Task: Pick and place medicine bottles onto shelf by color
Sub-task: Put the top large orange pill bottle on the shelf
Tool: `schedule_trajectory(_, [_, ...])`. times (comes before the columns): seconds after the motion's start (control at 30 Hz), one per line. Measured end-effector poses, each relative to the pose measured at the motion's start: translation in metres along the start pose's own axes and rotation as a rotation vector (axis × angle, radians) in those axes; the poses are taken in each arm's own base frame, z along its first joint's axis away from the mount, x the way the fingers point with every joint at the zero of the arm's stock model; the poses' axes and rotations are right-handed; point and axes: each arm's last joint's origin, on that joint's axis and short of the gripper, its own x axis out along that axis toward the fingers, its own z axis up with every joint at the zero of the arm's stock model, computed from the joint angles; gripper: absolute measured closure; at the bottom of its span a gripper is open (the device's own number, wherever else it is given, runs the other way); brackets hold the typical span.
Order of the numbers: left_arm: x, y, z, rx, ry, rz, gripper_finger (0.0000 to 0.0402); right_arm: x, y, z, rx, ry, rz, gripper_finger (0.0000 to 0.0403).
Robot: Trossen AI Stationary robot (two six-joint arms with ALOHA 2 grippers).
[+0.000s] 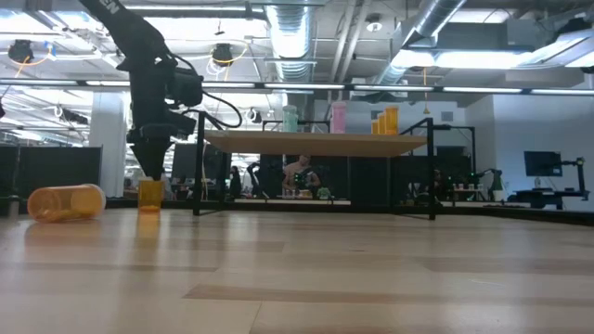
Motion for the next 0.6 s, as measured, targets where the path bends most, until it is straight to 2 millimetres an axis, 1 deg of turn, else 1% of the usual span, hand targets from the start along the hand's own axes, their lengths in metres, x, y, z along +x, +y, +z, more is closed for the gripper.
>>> schedule_trajectory(0.2, [0.0030,0.0073,-0.0014,-0.049,0.011,-0.007,0.0134,-0.0001,0.0000,0.0001,-0.001,0.000,0.000,0.0226])
schedule_trajectory(0.6, [0.0030,0.0070,-0.0017,-0.058,0.012,-0.016,0.0134,-0.0001,0.0000,0.0001,-0.001,0.000,-0.001,0.0226])
